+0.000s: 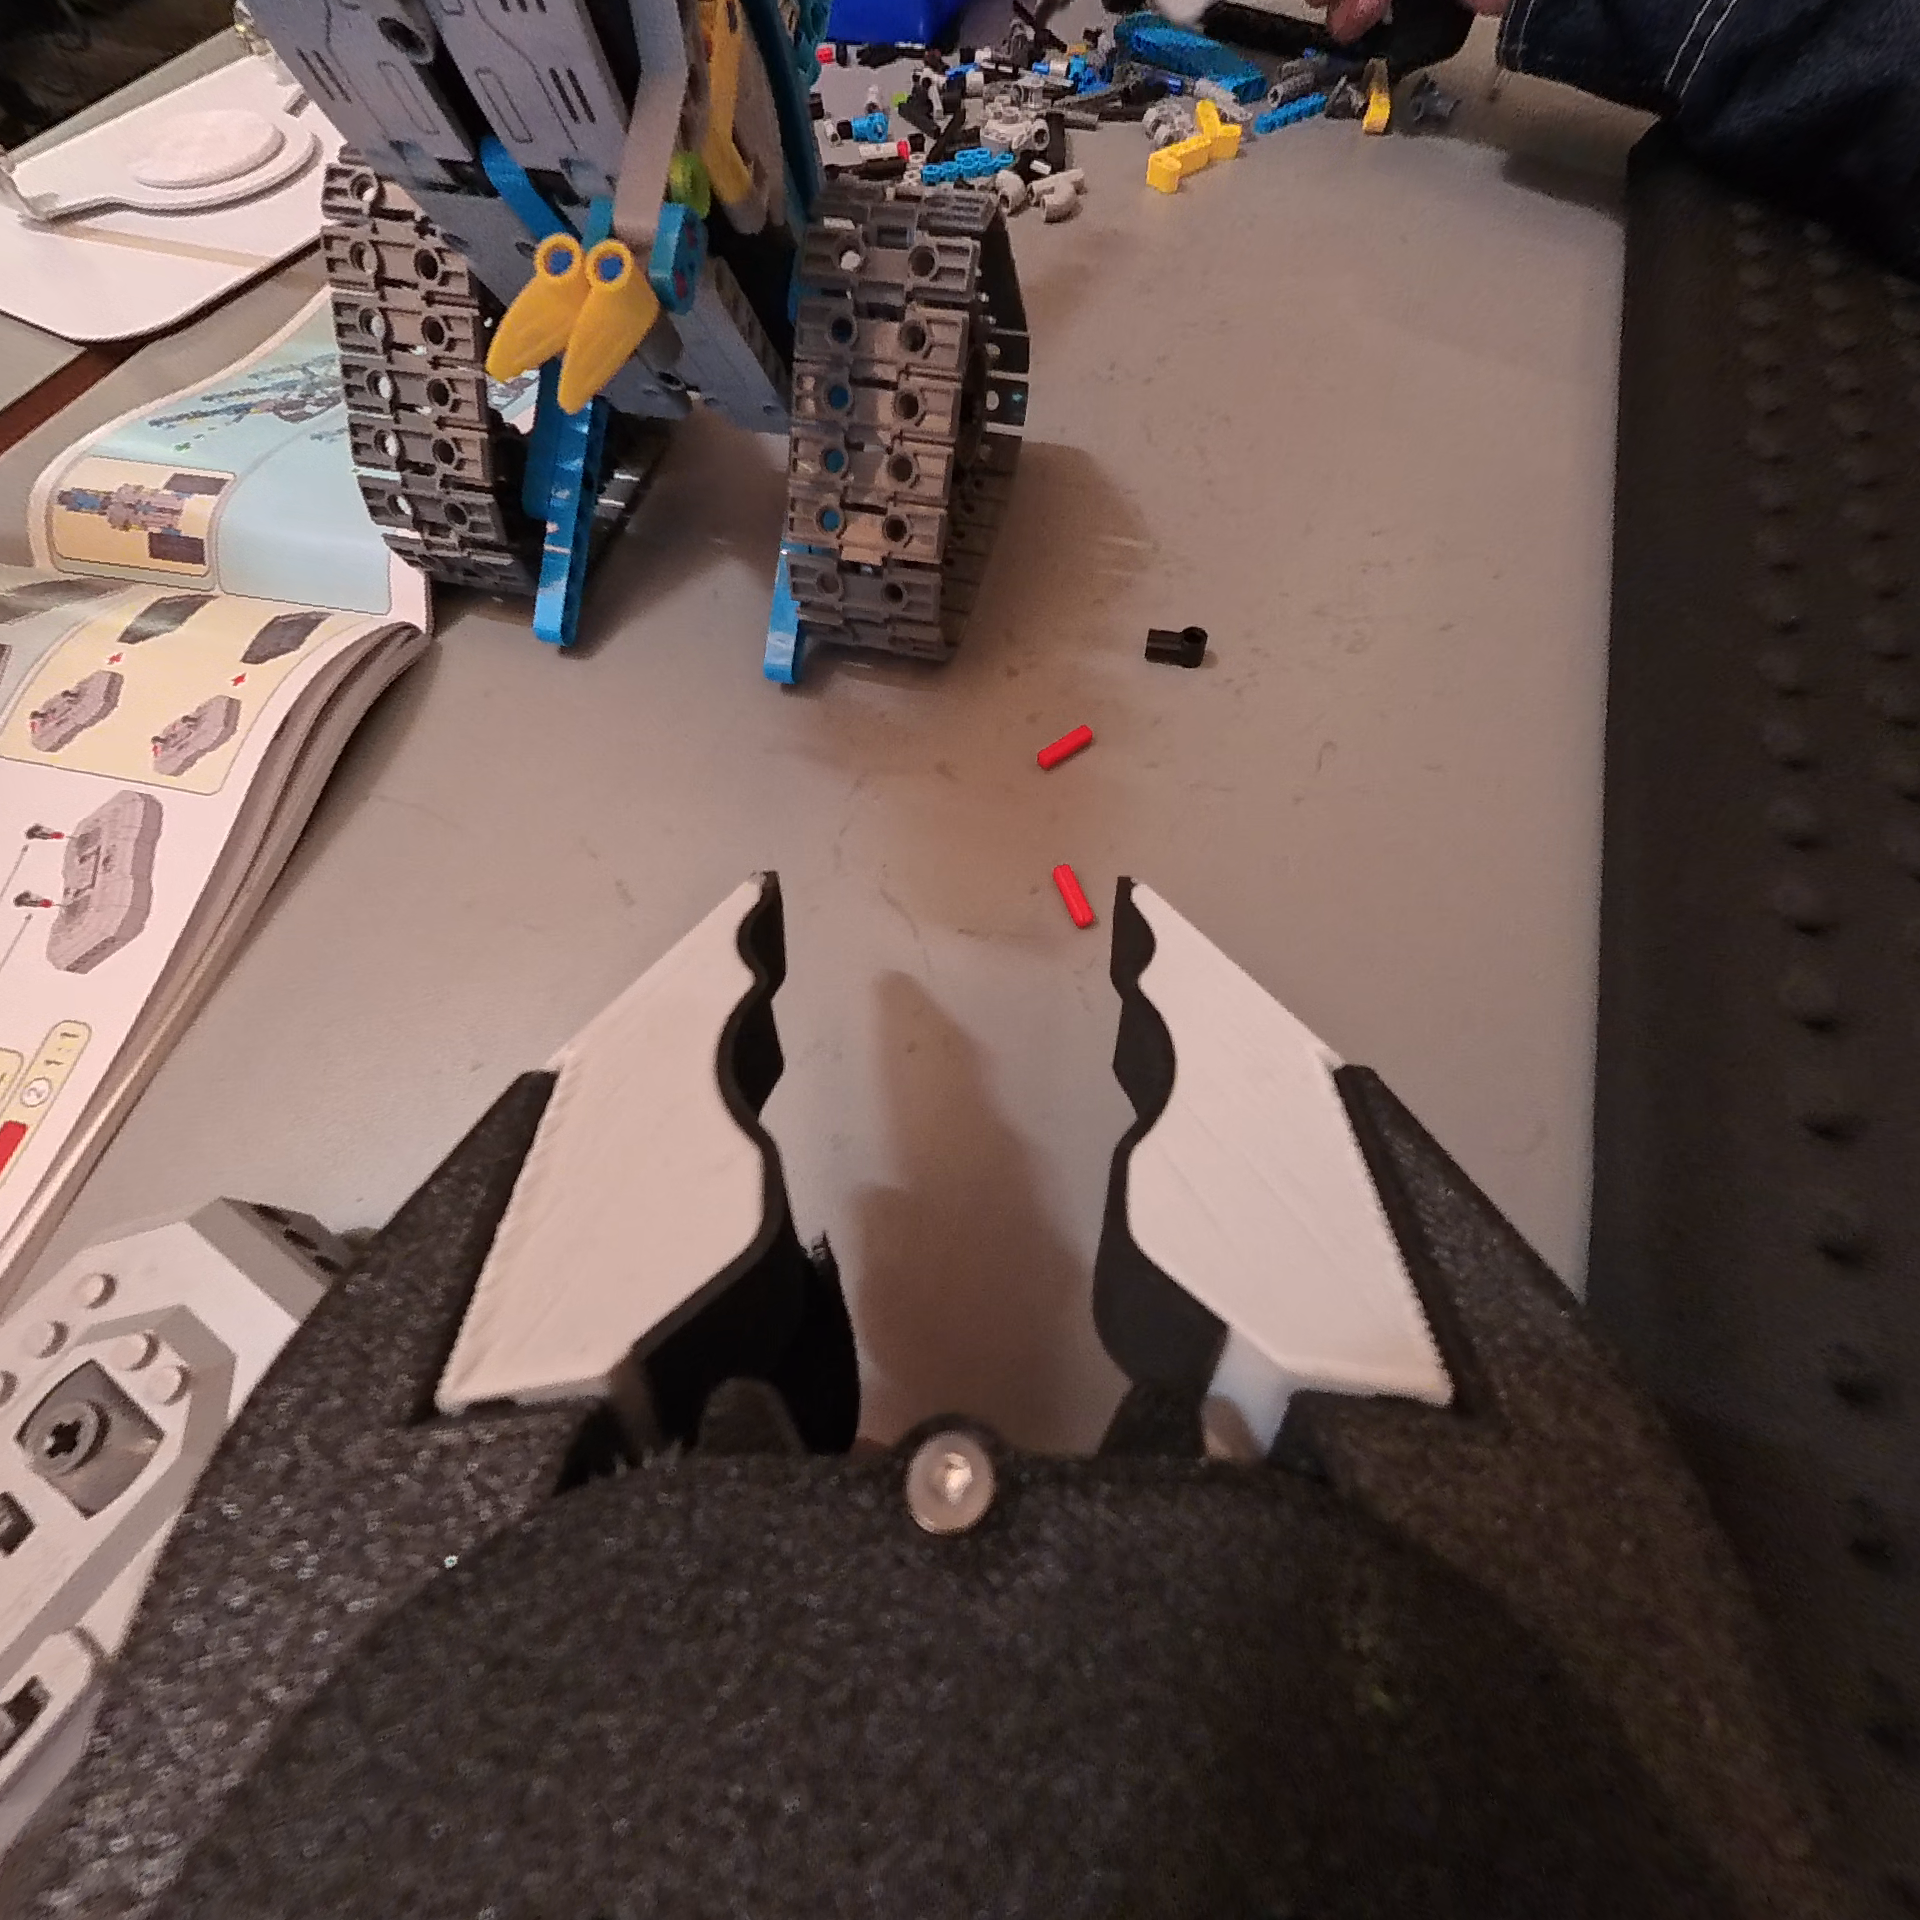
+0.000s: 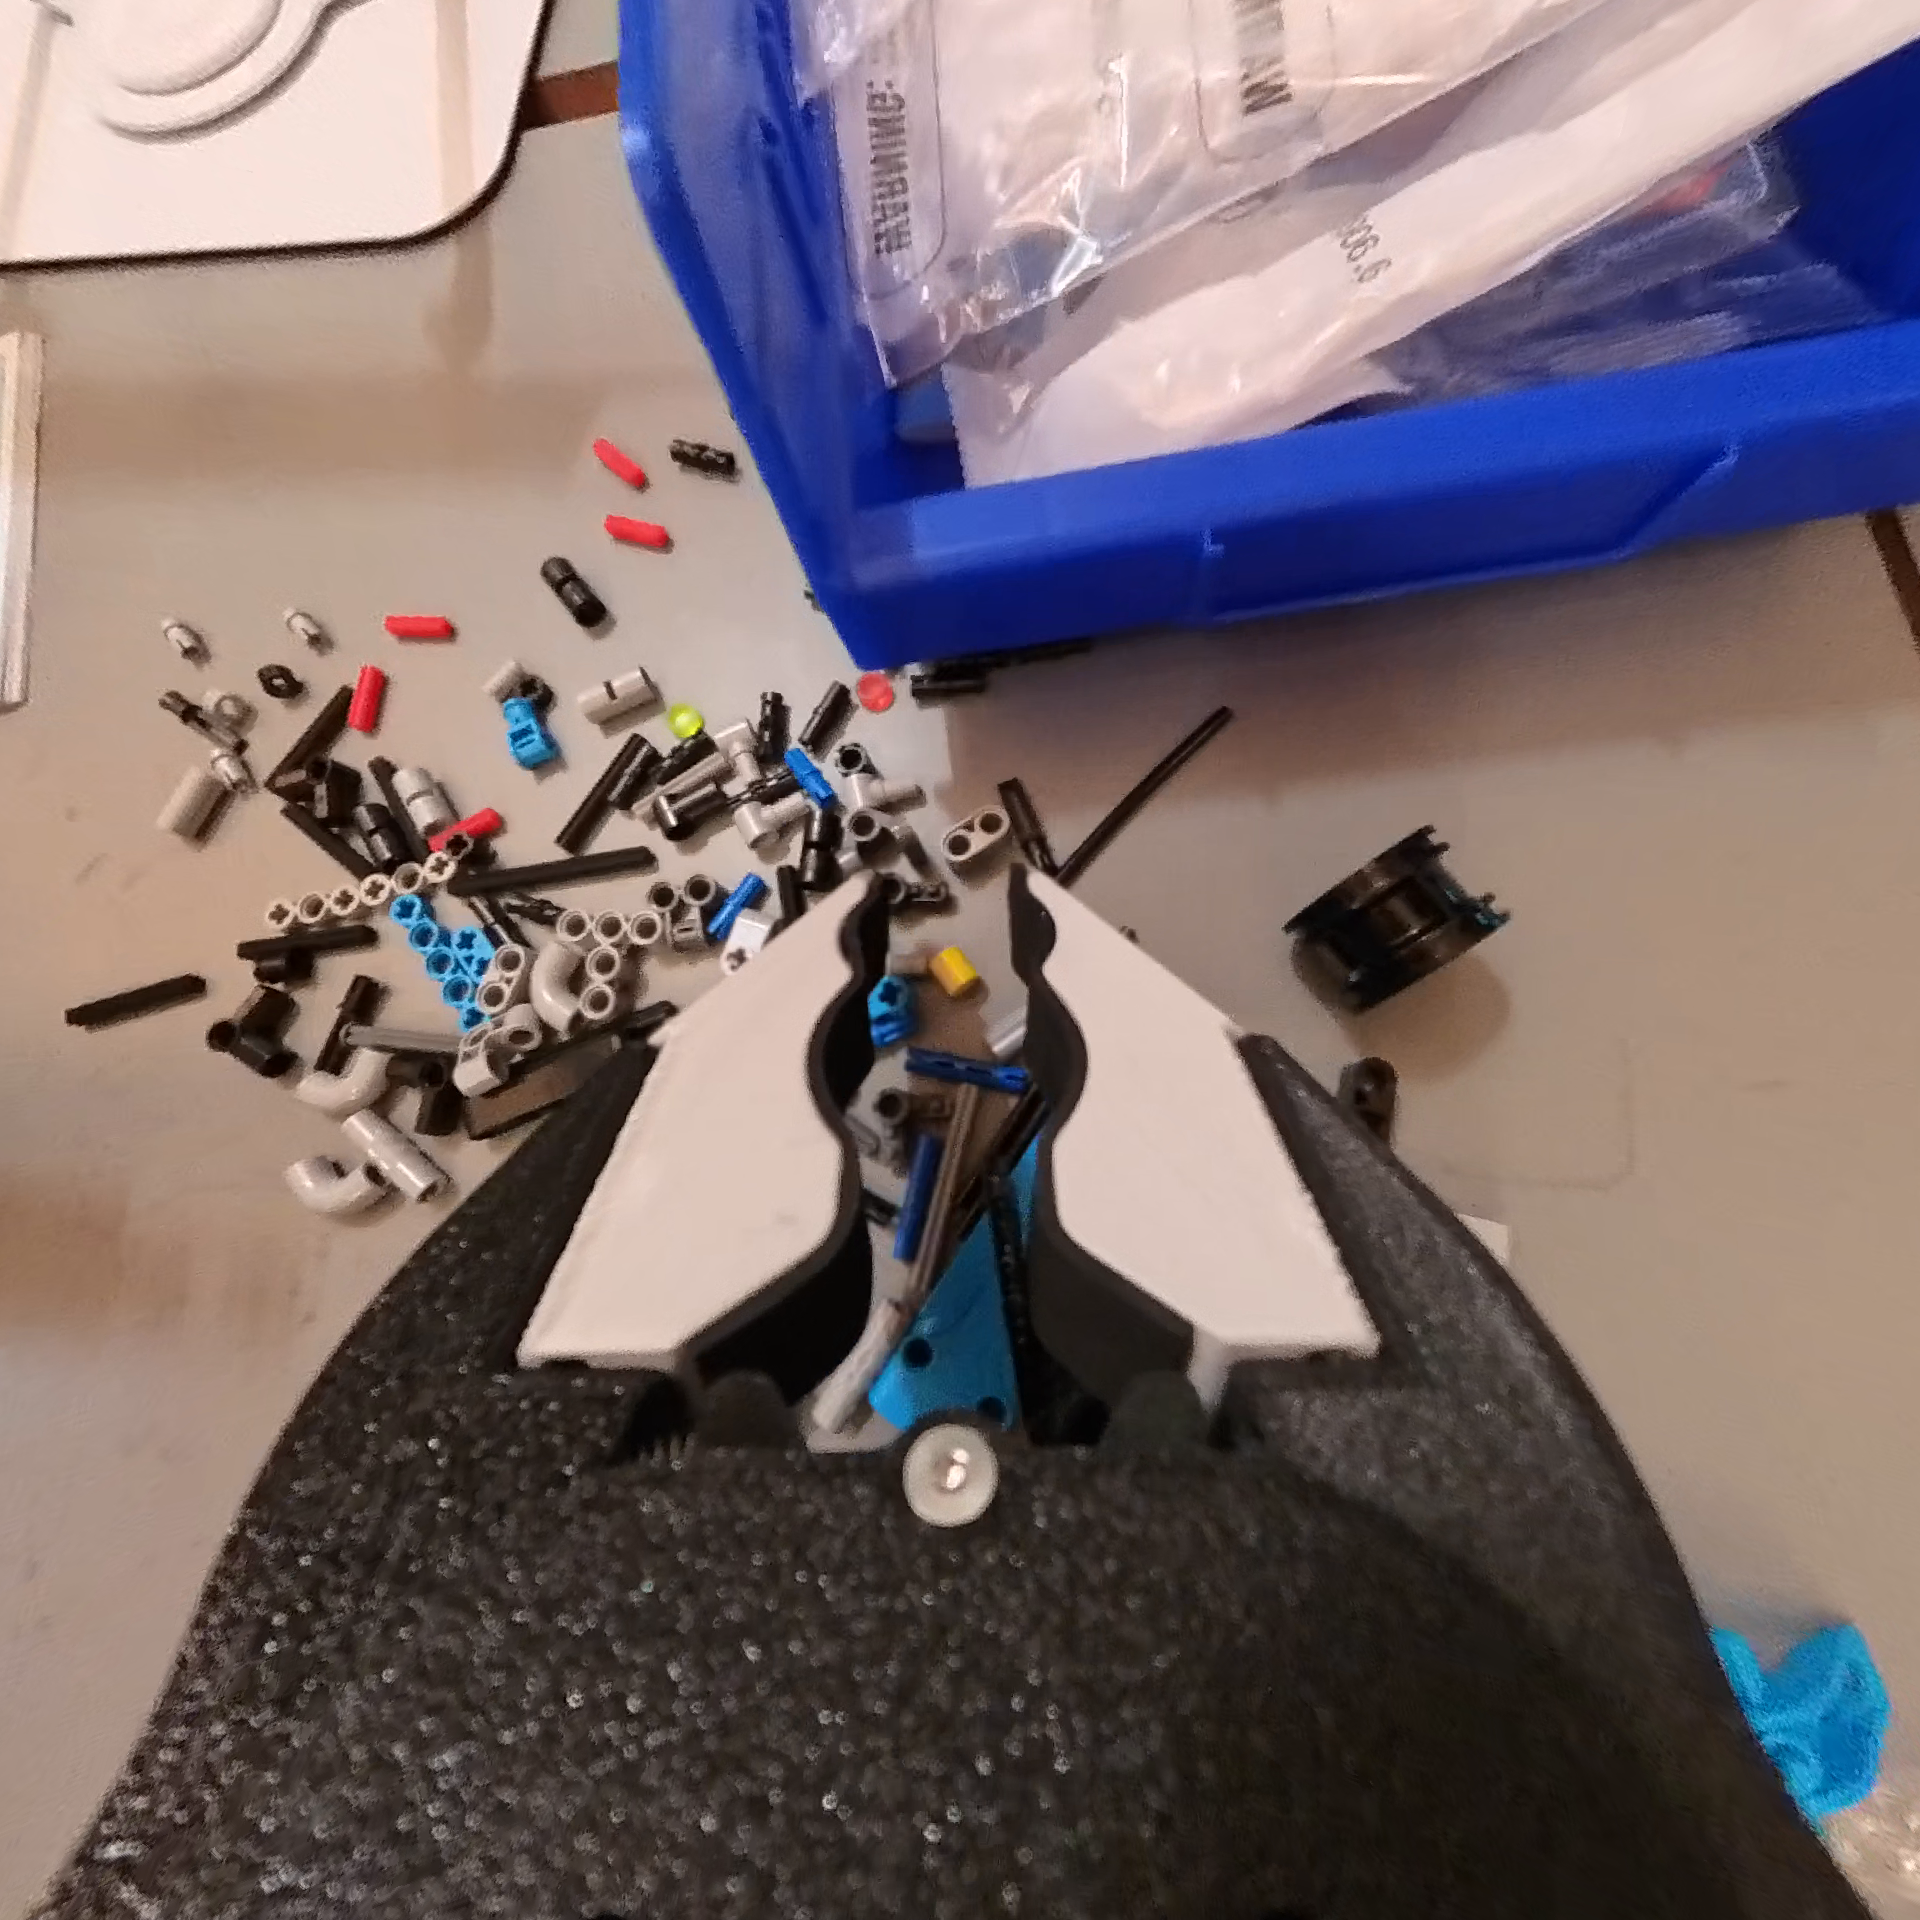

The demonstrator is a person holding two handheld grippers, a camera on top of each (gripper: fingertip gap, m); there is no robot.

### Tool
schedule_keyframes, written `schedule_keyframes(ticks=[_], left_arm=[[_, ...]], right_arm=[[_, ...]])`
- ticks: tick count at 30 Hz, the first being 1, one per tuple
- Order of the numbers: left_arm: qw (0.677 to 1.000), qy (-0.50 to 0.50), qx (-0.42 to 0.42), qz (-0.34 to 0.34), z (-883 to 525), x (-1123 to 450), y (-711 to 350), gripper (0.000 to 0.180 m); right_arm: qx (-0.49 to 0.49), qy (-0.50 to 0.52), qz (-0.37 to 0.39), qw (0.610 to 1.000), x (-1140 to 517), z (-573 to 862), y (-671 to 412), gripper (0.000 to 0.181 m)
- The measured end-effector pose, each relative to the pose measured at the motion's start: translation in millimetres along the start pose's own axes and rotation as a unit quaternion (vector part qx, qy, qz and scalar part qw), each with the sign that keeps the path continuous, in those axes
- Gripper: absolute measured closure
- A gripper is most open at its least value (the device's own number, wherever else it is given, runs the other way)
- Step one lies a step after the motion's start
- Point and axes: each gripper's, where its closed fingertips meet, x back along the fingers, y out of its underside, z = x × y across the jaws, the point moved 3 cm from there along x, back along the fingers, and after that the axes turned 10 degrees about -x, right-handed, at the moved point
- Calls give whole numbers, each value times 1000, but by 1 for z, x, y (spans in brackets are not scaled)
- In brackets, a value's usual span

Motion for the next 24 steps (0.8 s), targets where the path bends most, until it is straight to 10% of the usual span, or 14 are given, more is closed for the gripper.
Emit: schedule_keyframes(ticks=[24], left_arm=[[1000, 8, 8, -5, 0, -1, 2, 118]], right_arm=[[31, 7, -13, 999, -5, -8, 3, 159]])
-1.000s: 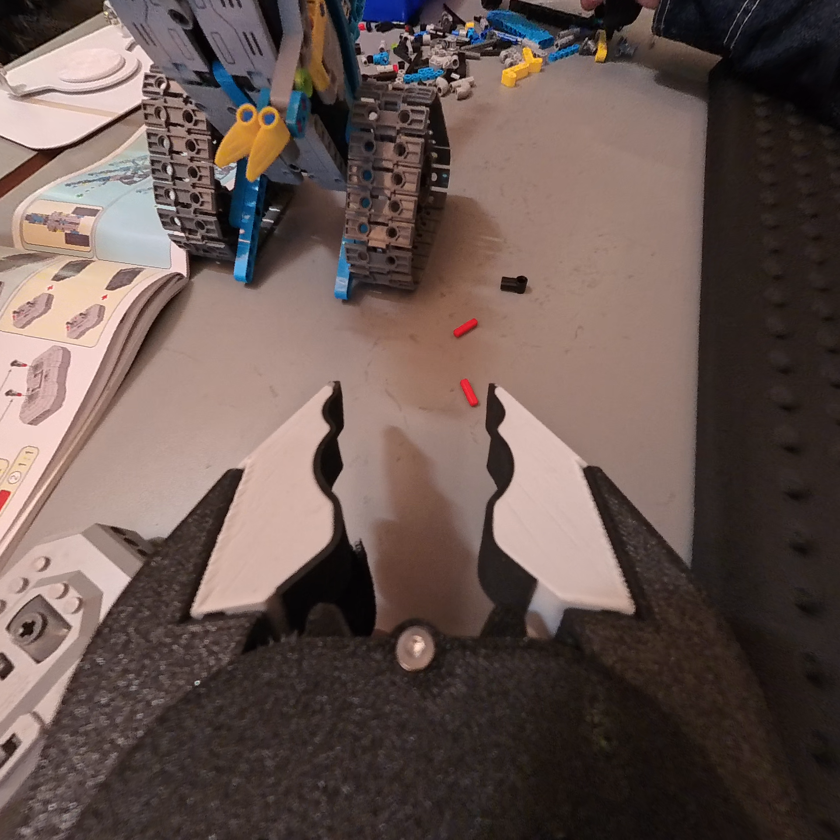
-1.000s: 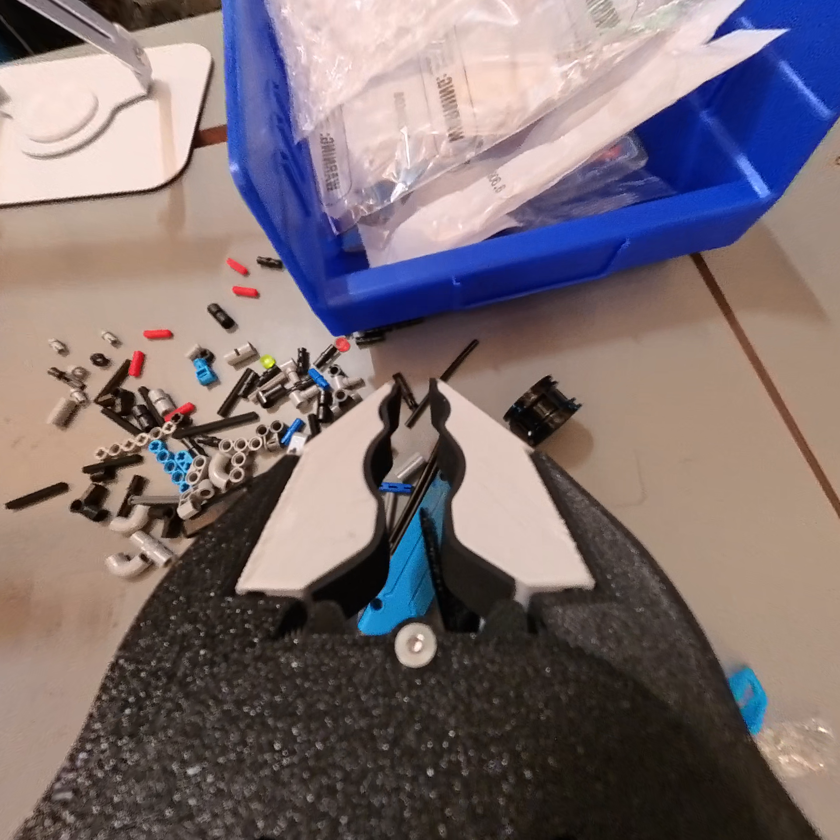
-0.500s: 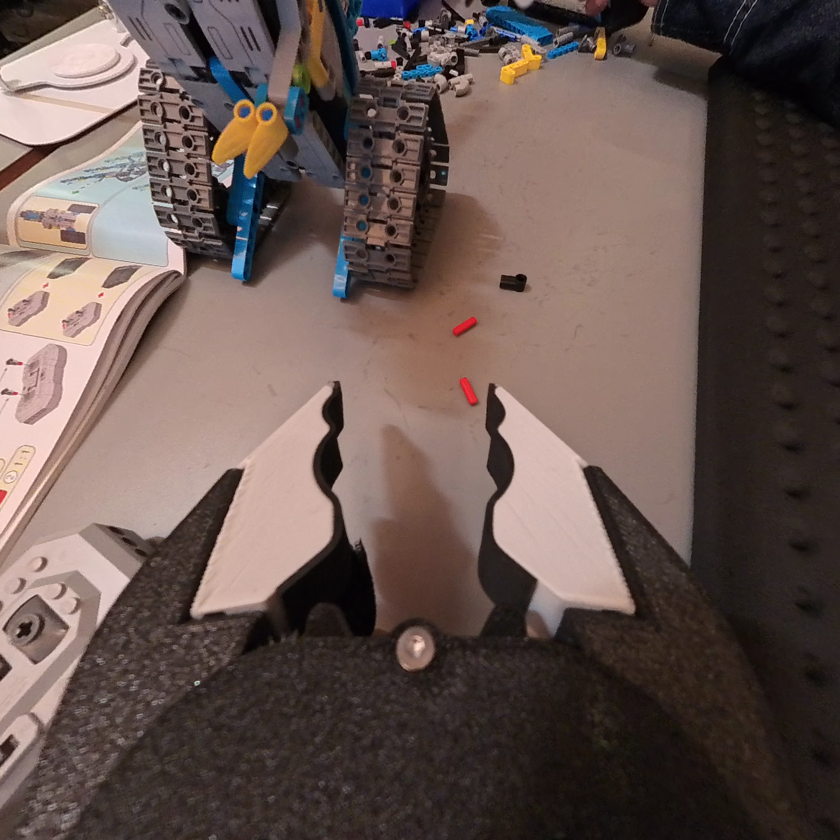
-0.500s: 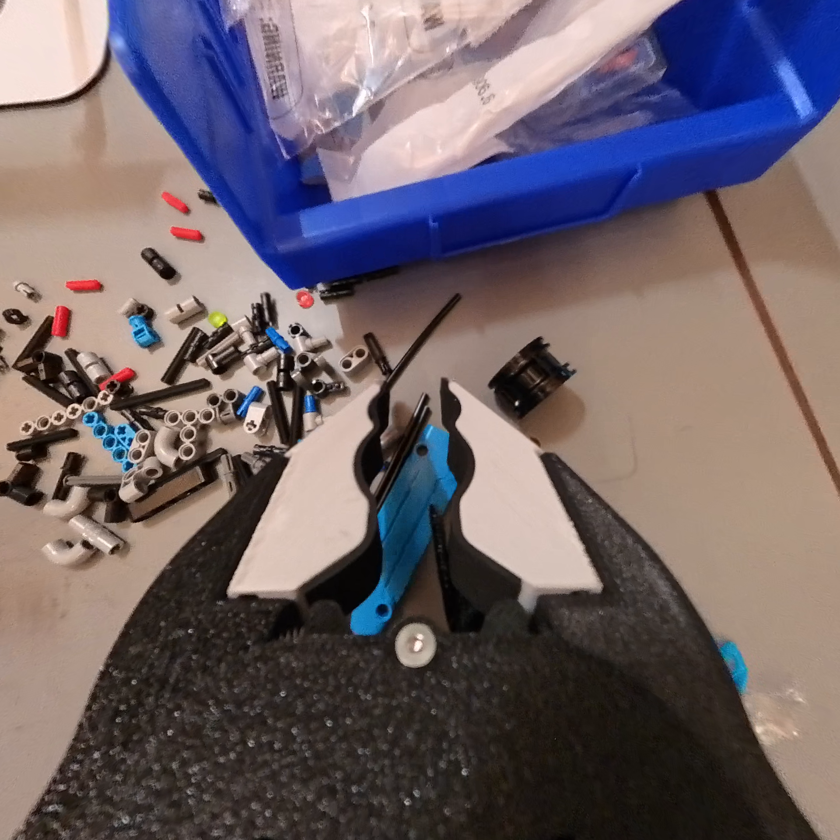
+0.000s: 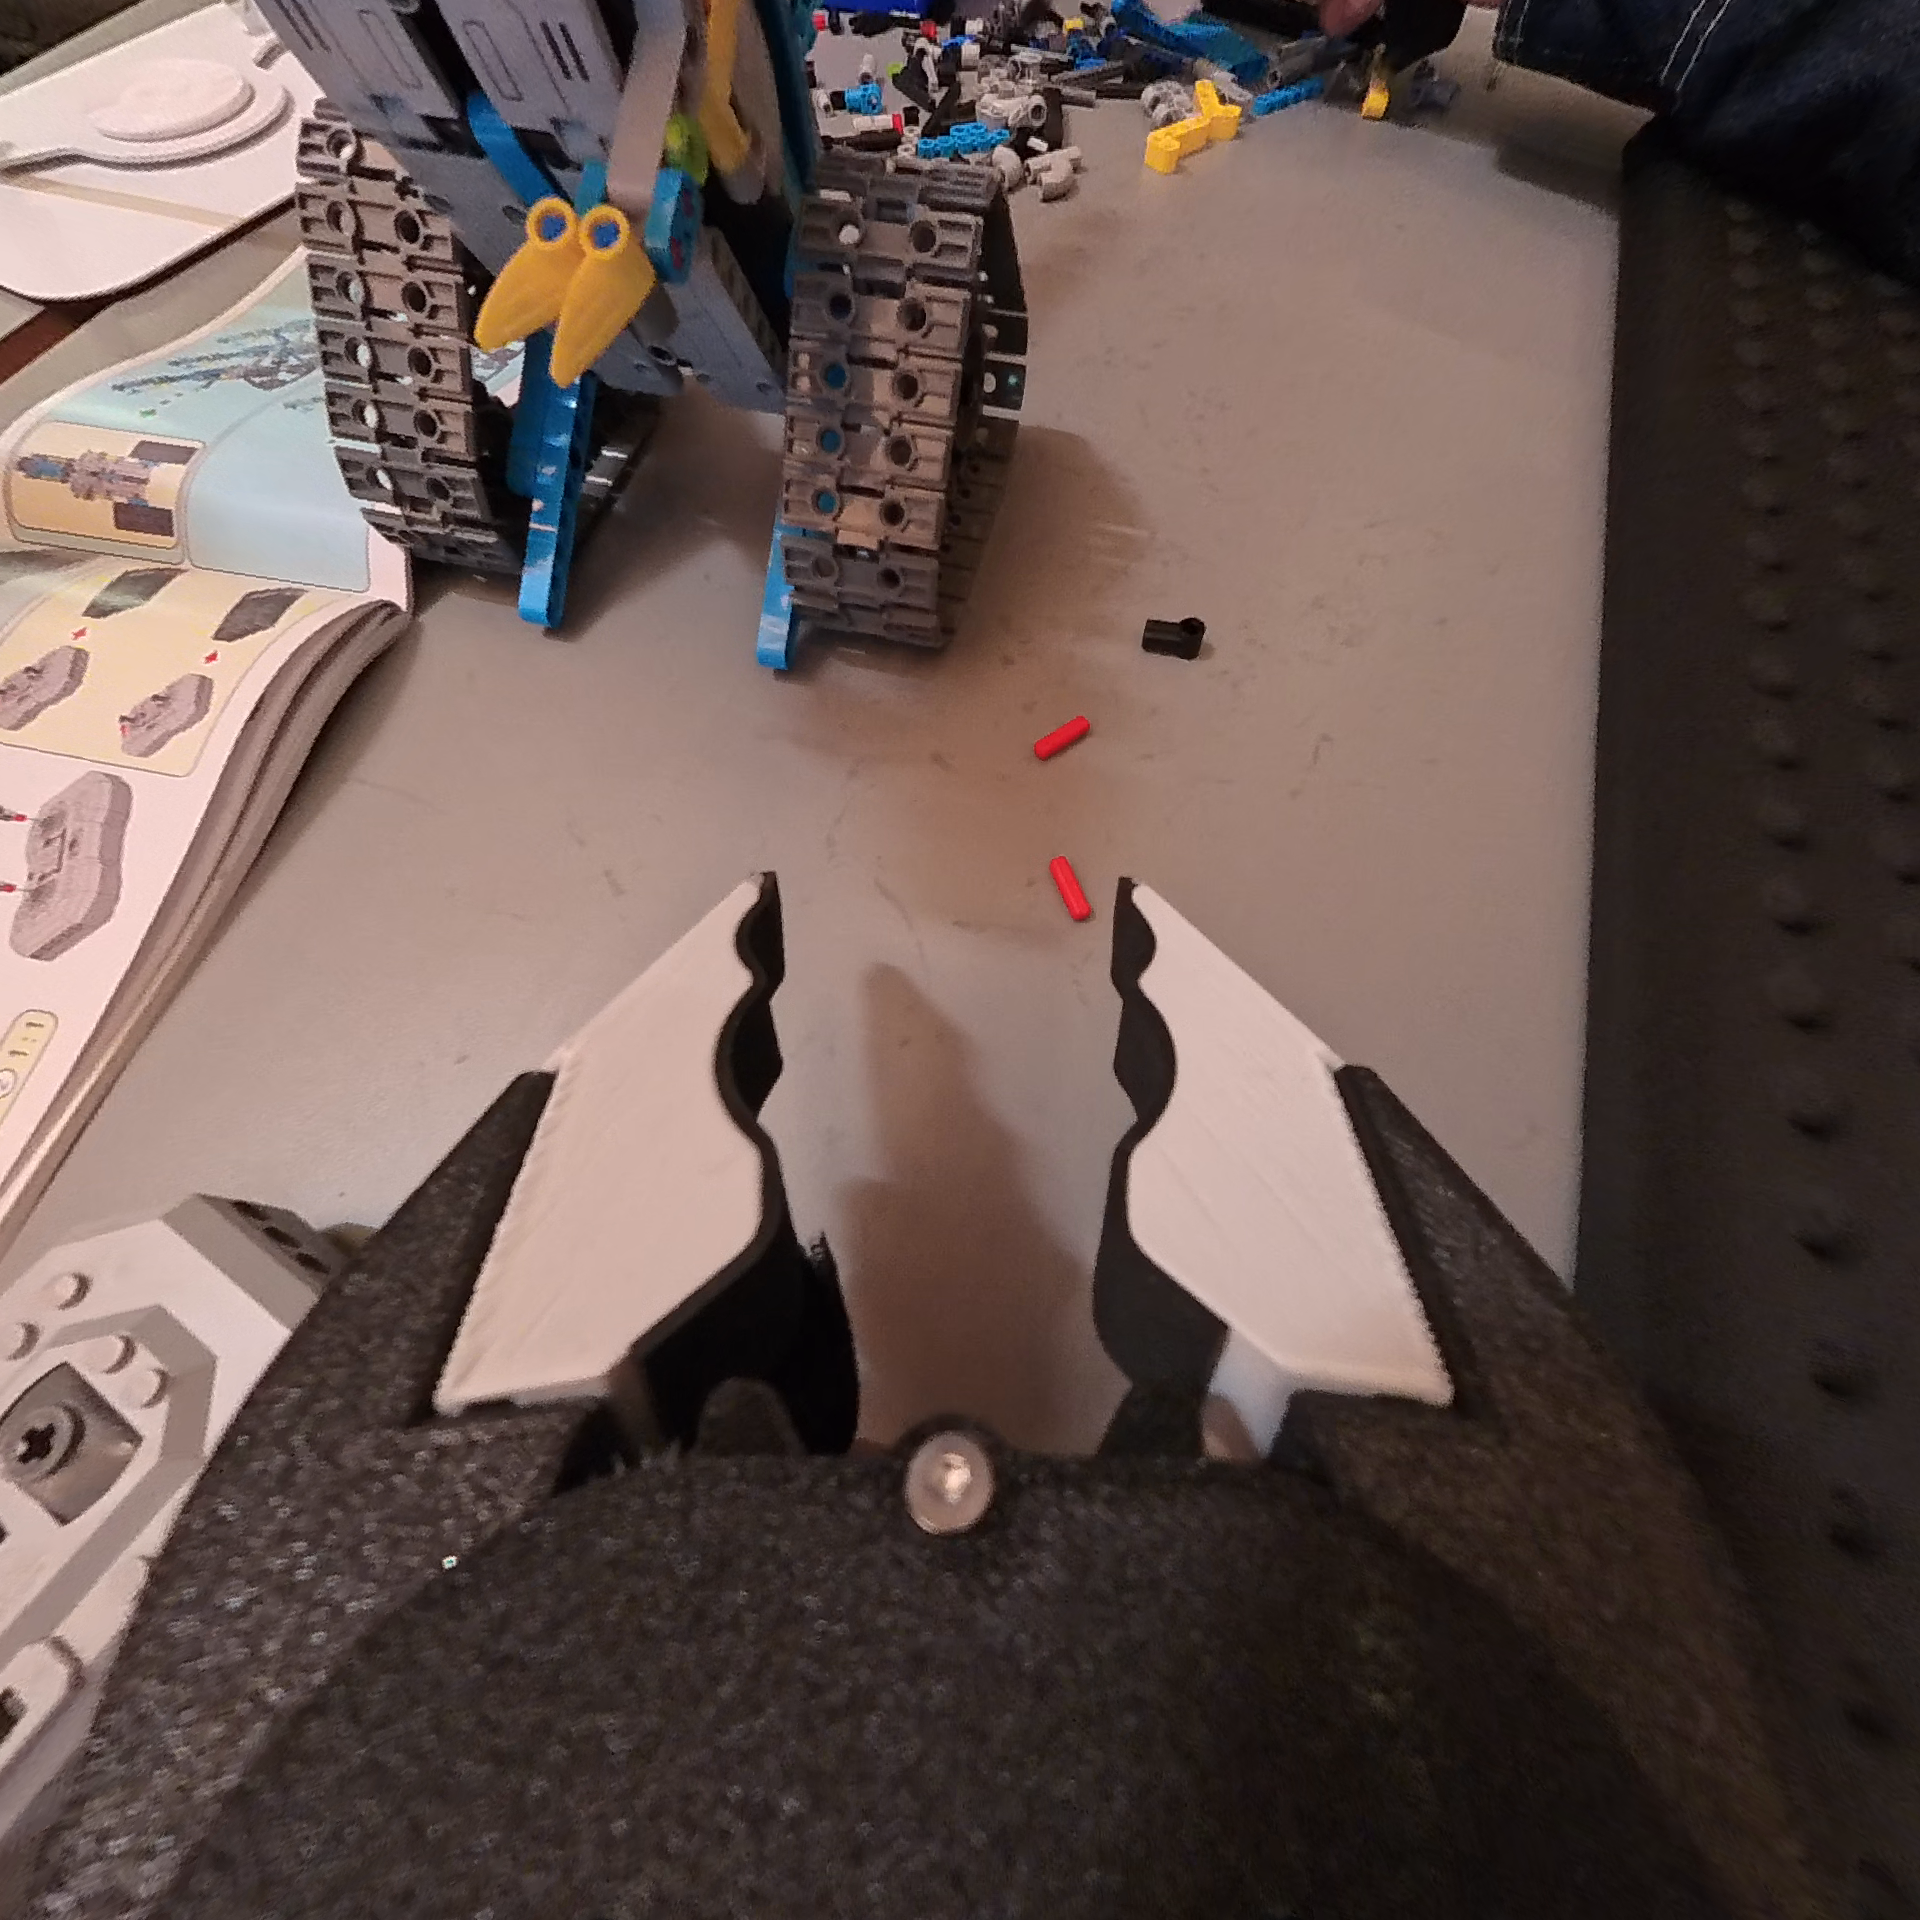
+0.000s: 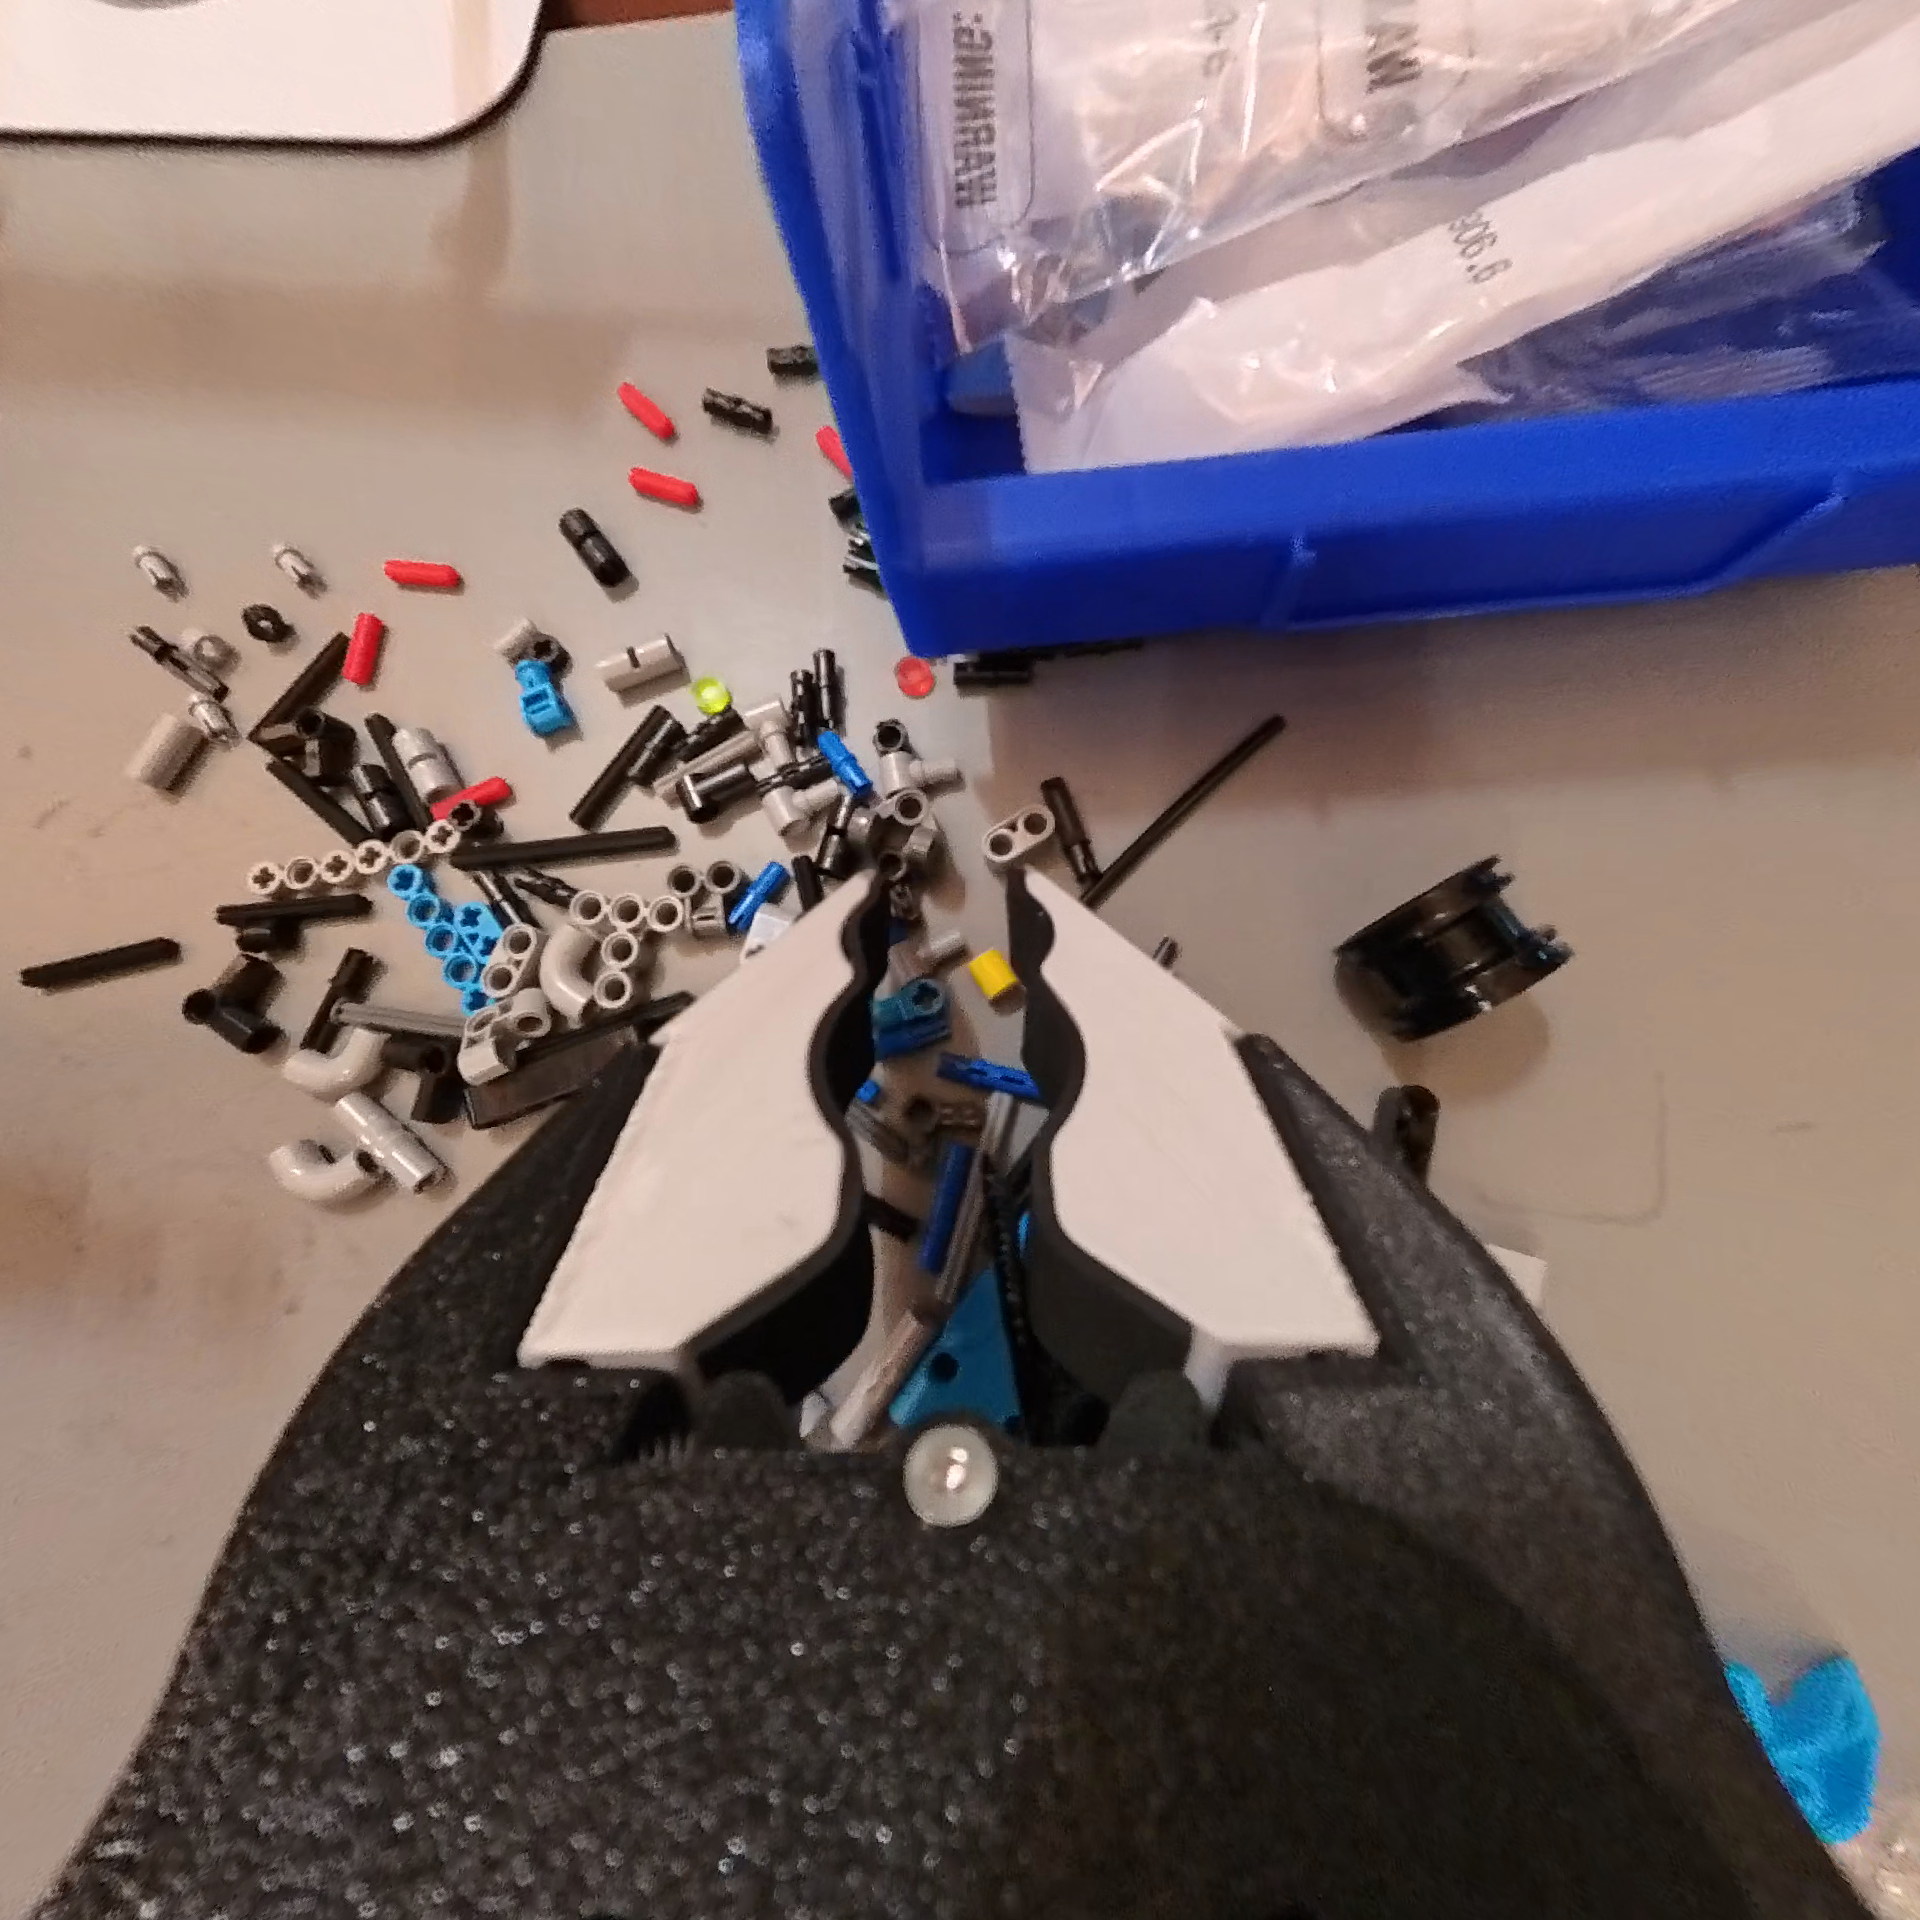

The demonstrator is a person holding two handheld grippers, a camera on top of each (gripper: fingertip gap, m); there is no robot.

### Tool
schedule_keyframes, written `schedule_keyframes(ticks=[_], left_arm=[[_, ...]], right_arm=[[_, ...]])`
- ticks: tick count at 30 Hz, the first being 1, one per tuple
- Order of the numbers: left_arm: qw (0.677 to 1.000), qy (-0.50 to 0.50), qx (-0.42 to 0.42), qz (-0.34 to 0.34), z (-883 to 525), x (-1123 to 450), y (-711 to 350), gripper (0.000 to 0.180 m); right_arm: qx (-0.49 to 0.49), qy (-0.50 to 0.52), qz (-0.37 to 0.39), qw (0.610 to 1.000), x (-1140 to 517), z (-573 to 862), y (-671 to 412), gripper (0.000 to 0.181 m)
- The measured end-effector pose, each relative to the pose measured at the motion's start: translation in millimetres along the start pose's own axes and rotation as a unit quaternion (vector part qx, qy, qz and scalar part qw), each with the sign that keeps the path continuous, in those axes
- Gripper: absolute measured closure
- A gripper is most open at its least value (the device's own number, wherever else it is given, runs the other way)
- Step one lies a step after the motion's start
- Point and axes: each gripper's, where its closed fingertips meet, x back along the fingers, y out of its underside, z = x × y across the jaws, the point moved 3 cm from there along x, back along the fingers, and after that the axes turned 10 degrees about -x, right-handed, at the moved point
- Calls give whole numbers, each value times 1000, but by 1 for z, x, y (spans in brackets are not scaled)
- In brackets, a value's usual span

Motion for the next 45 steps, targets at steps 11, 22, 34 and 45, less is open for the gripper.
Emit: schedule_keyframes(ticks=[11, 22, 34, 45], left_arm=[[1000, -4, -9, -4, 1, -1, 0, 118], [1000, -1, -2, -5, 0, -1, 1, 117], [1000, 11, 19, -9, -2, -3, 2, 117], [1000, 9, 13, -13, -1, -4, 3, 117]], right_arm=[[-131, 2, 149, 980, 43, 37, -38, 160], [-116, 30, 108, 987, 120, 55, 40, 165], [-84, 95, 17, 992, 156, 105, 124, 163], [-27, 79, 8, 997, 126, 81, 111, 161]])
